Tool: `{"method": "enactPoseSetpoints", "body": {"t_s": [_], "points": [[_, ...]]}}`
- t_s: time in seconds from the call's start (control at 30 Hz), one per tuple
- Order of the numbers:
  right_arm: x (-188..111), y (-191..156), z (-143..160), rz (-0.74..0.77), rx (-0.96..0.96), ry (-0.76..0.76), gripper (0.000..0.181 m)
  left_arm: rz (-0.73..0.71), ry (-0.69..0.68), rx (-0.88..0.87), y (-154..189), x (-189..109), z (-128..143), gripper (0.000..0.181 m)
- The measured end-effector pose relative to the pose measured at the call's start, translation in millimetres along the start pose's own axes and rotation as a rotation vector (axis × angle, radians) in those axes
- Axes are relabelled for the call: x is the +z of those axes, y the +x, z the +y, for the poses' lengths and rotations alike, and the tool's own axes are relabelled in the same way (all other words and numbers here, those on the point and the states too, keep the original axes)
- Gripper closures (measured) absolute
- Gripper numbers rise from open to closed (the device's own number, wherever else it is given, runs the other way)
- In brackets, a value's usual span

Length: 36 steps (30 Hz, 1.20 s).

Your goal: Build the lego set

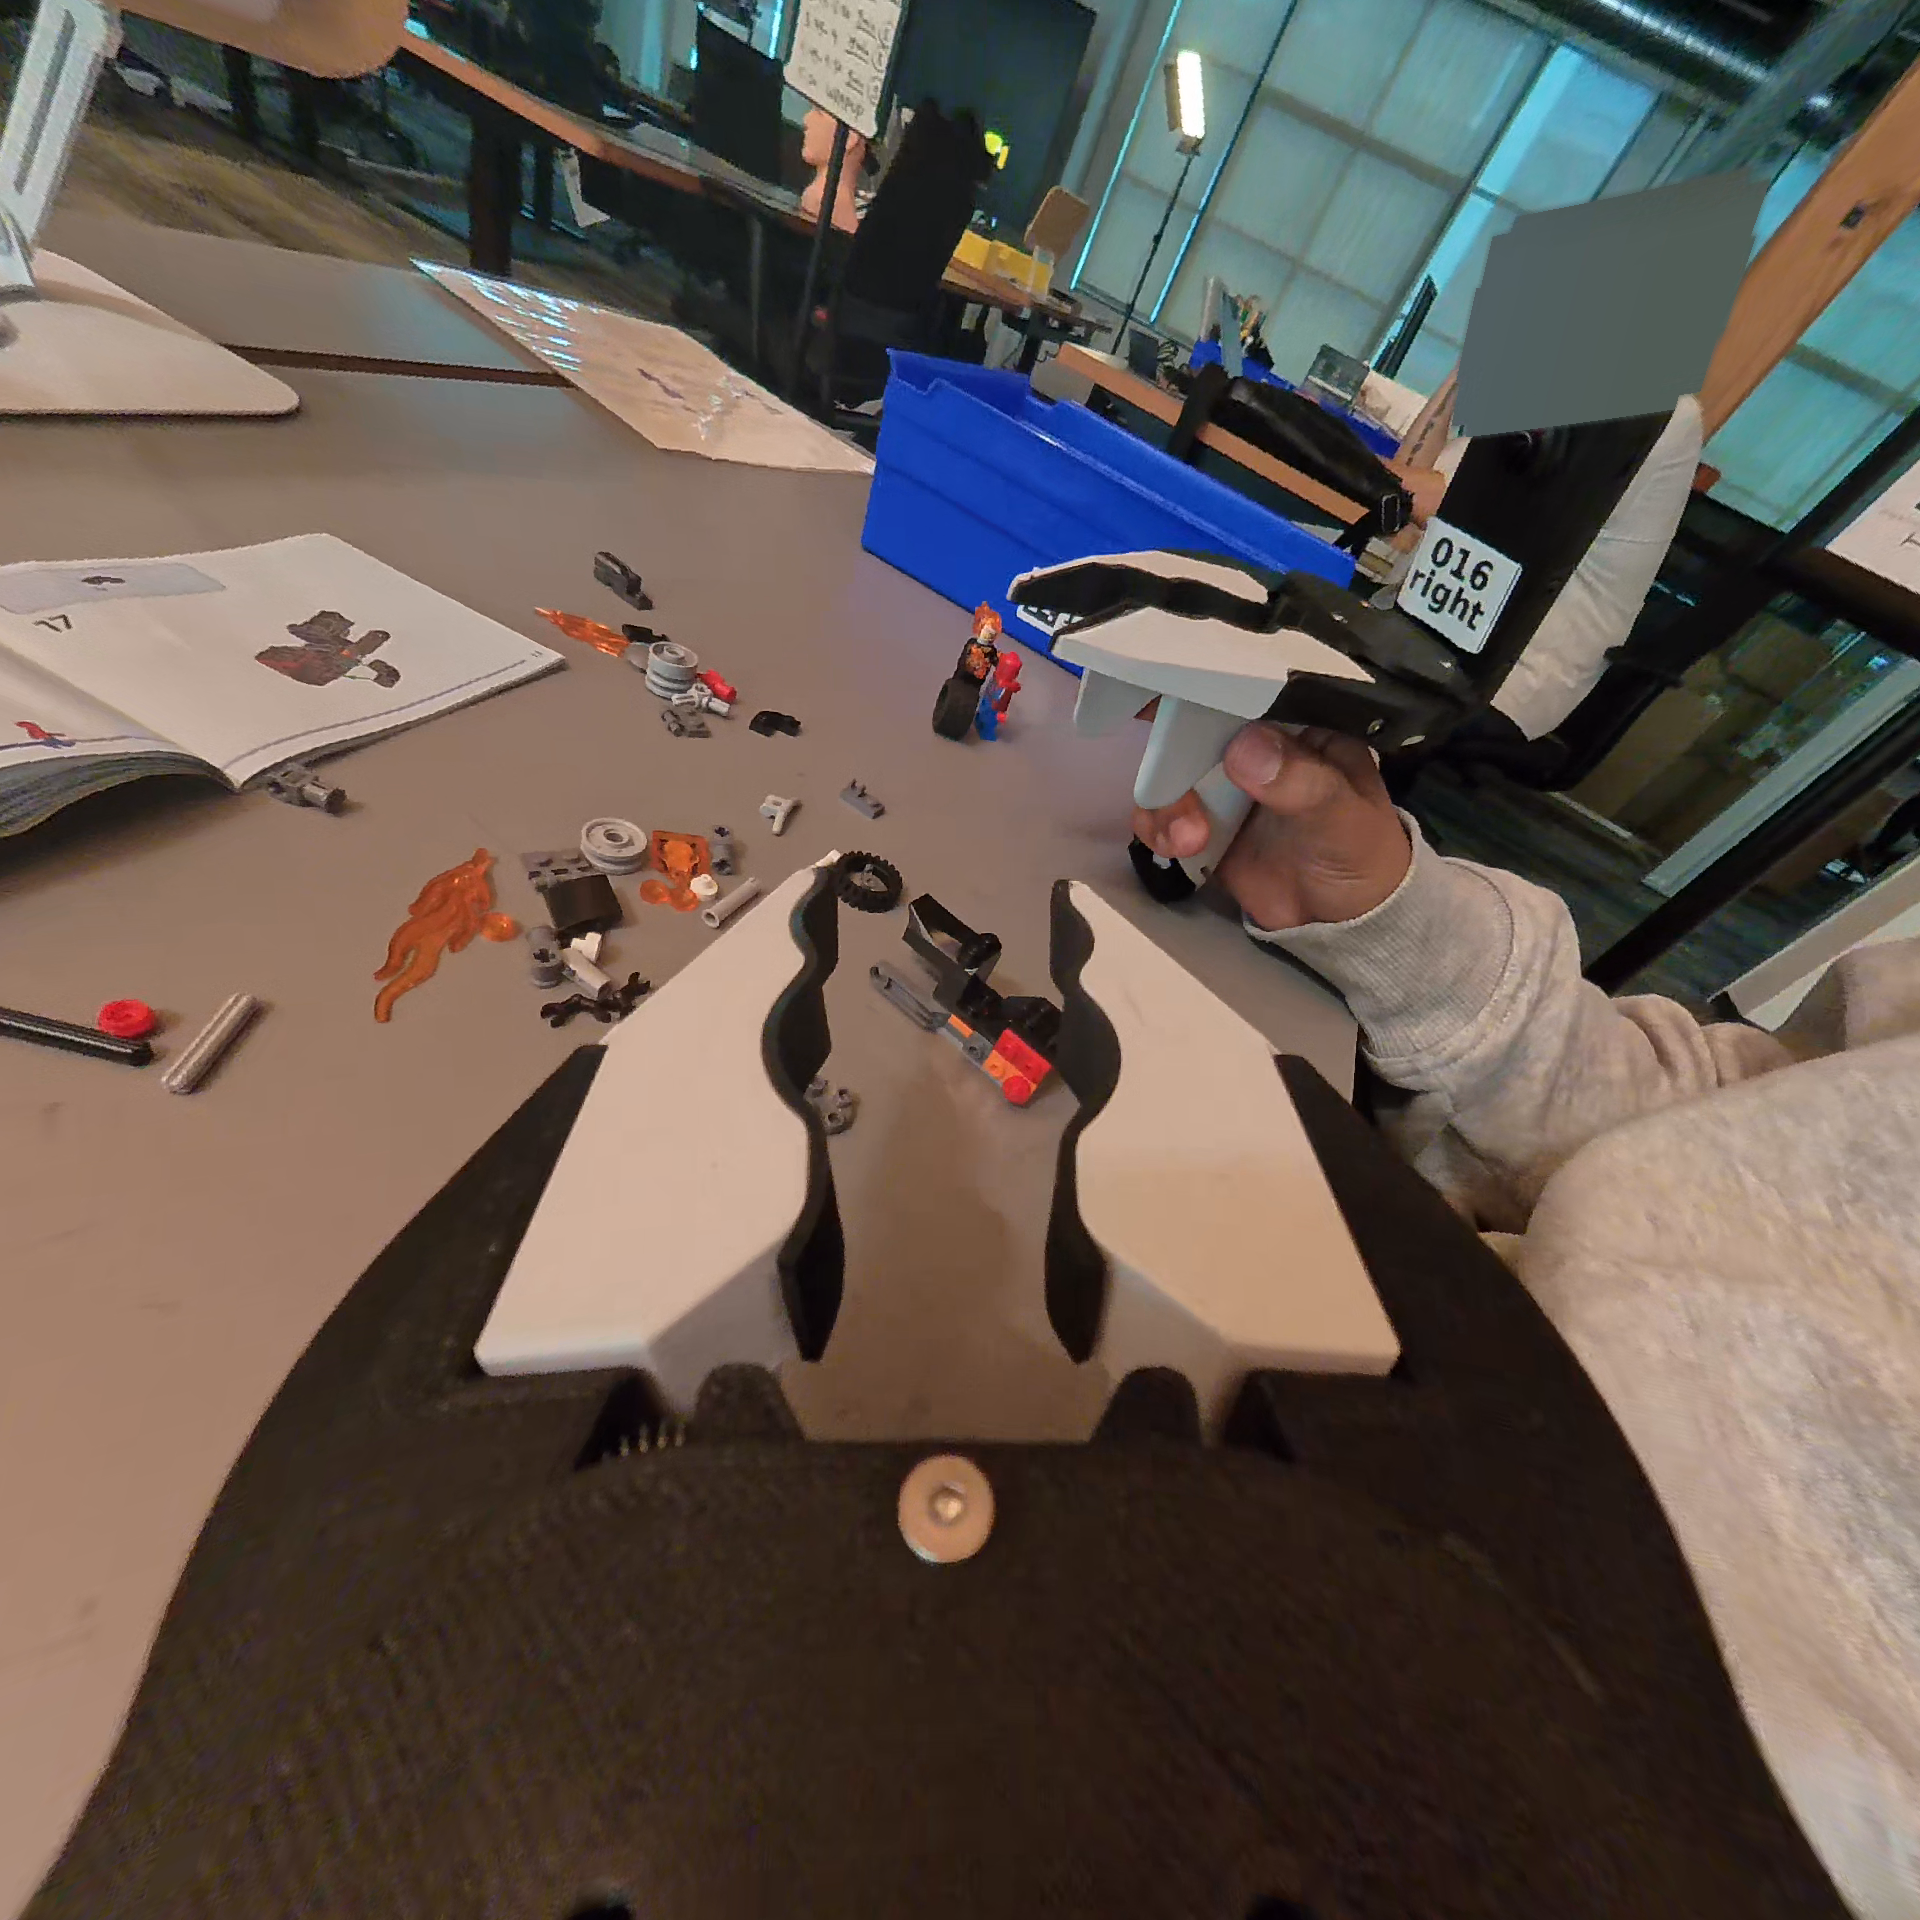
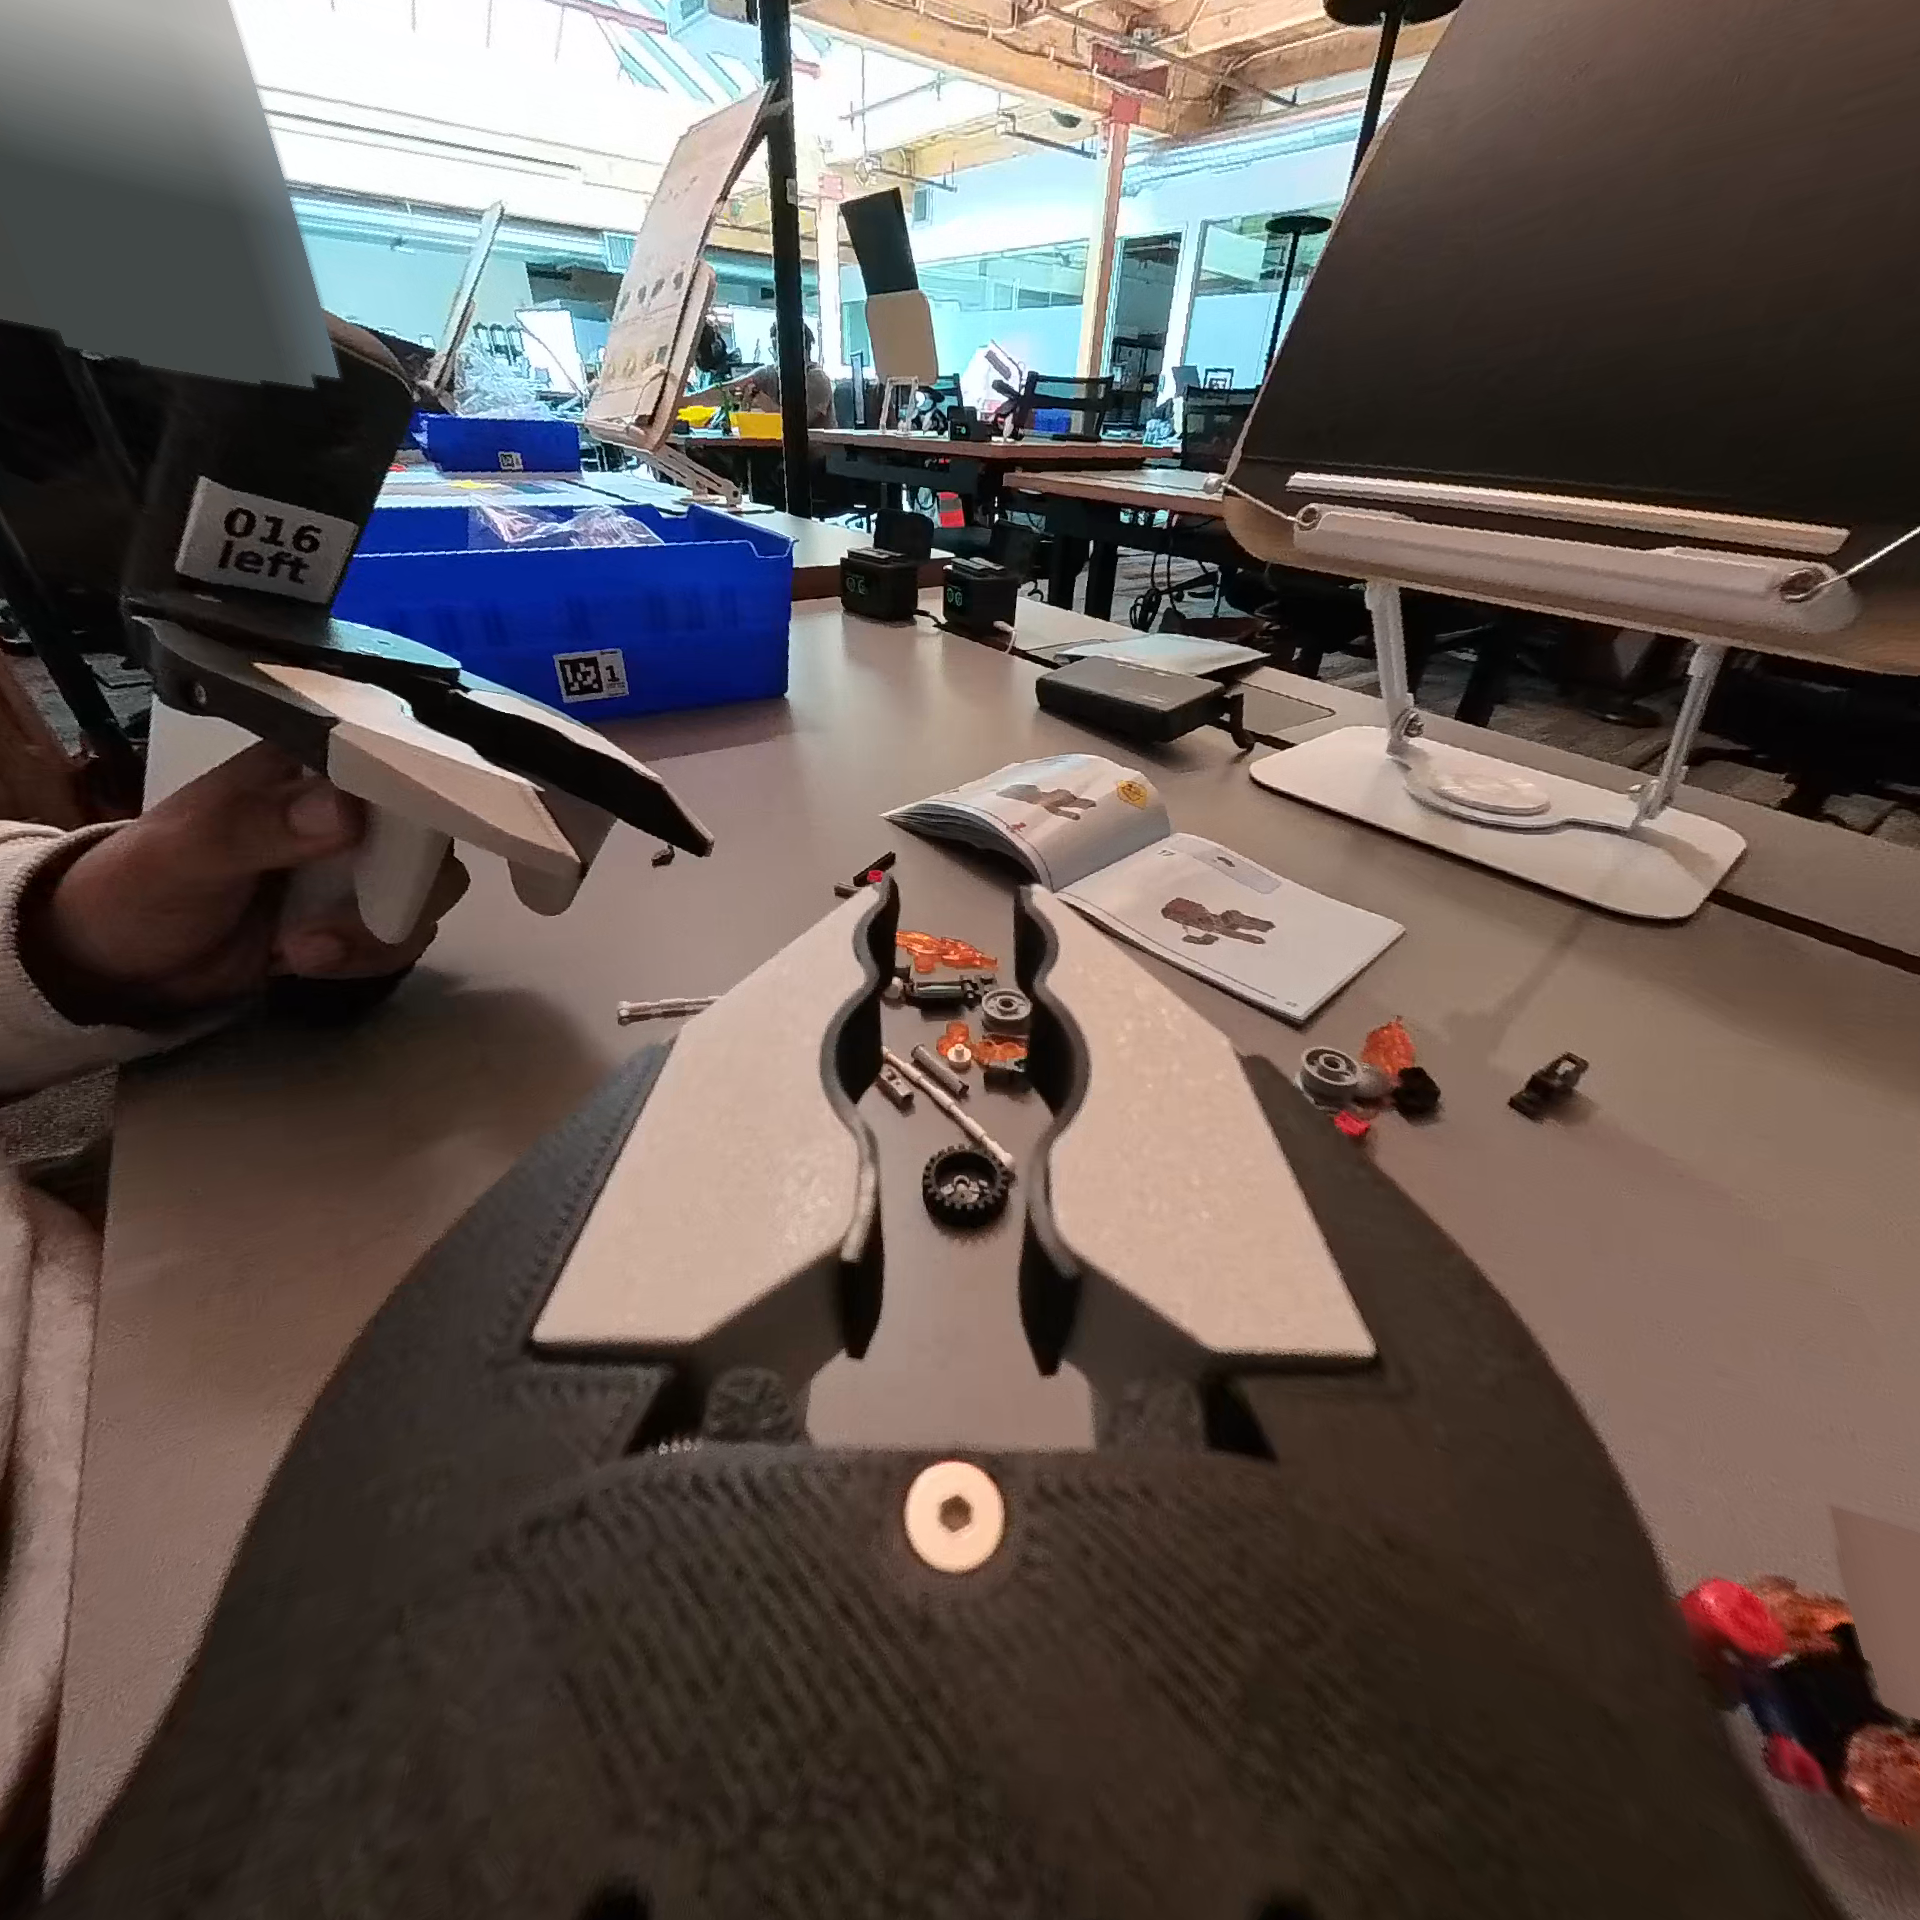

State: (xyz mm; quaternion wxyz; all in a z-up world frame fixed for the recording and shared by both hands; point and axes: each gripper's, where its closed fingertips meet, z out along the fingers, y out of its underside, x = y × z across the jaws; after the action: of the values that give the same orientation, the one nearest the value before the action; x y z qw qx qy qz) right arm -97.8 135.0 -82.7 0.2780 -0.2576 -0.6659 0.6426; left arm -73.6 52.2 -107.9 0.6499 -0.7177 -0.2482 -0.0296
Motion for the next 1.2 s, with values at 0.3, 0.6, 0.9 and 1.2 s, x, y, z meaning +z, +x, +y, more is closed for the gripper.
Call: {"method": "enactPoseSetpoints", "body": {"t_s": [0.3, 0.6, 0.9, 1.2], "points": [[1.4, -1.7, 2.0, -0.002, -0.012, -0.016, 0.160, 0.014, -0.008, -0.024, 0.0, 0.9, 1.2, 0.143], [2.9, -0.7, 4.0, -0.003, -0.001, -0.032, 0.159, 0.017, -0.026, -0.047, -1.9, 2.6, 3.4, 0.143], [6.6, 1.0, 8.8, 0.000, 0.013, -0.070, 0.159, 0.024, -0.053, -0.081, -4.5, 5.1, 6.6, 0.143], [7.5, 2.9, 10.2, 0.002, 0.029, -0.081, 0.158, 0.025, -0.059, -0.105, -7.1, 5.5, 7.5, 0.143]]}}
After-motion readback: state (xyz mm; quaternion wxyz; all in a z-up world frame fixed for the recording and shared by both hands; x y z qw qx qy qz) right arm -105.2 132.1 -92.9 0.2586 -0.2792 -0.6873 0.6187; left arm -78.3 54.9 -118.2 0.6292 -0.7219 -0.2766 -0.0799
